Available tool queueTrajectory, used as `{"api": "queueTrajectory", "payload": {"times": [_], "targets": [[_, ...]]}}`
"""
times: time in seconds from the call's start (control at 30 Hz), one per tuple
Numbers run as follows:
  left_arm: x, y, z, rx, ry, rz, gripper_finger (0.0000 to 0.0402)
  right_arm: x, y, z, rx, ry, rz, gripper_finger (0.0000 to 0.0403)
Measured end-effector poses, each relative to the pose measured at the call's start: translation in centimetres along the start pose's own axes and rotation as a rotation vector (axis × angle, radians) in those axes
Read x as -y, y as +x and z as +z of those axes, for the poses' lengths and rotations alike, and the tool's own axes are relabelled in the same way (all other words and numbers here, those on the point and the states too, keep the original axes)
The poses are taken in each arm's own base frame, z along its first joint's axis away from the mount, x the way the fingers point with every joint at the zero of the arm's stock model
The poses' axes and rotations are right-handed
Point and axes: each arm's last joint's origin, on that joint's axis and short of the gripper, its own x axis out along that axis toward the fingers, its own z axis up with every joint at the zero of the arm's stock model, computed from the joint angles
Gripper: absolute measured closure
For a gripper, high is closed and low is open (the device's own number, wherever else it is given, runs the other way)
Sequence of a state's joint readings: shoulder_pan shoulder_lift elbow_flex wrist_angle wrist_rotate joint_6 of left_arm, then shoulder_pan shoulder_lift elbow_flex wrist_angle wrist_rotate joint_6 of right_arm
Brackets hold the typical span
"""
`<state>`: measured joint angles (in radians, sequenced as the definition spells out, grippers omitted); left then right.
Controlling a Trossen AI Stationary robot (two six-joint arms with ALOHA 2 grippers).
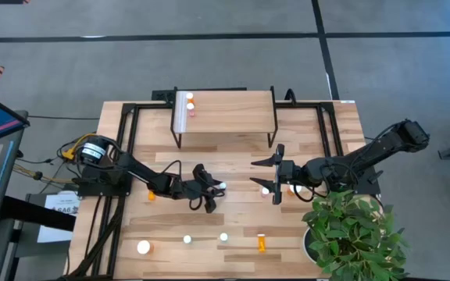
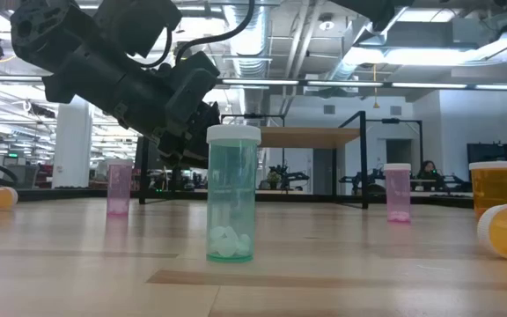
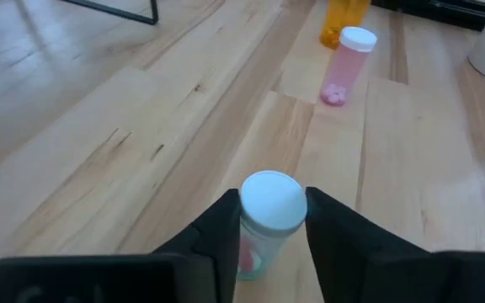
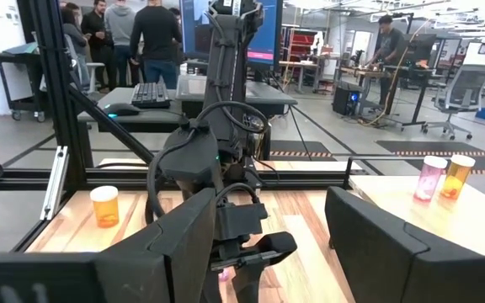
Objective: Pick and place medicine bottles onto shelf by color
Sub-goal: Put the top blue pill bottle on the shelf
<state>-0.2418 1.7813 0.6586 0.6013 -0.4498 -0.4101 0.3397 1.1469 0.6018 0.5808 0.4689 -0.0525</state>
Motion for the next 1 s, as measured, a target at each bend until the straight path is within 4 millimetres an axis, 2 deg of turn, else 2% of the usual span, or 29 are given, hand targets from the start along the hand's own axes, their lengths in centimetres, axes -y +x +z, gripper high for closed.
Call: {"api": "queueTrajectory", "payload": {"times": [0.17,0.3,0.43,0.63,0.73,0.9,1.0], "targets": [[-0.3,-0.5,1.3,0.035,-0.032,-0.002,0.0321,0.0,0.0,0.0,0.0,0.0,0.0,0.0153],[-0.5,-2.3,3.8,0.093,-0.024,-0.008,0.0312,0.0,0.0,0.0,0.0,0.003,0.0,0.0153],[-1.7,-5.2,6.8,0.161,-0.029,0.072,0.0306,0.0,0.0,0.0,0.0,0.004,0.001,0.0153],[-4.7,-11.1,11.8,0.358,-0.147,0.228,0.031,0.0,0.0,0.0,0.002,0.027,0.0,0.0153],[-5.9,-13.1,13.9,0.332,-0.15,0.285,0.0313,0.1,0.0,0.1,0.008,0.03,-0.003,0.0153],[-7.3,-14.0,16.6,0.207,-0.147,0.41,0.0314,0.4,0.1,0.2,0.017,0.041,-0.016,0.0153],[-8.1,-13.6,17.2,0.186,-0.162,0.48,0.0314,0.5,0.2,0.1,0.015,0.059,-0.022,0.0153]]}}
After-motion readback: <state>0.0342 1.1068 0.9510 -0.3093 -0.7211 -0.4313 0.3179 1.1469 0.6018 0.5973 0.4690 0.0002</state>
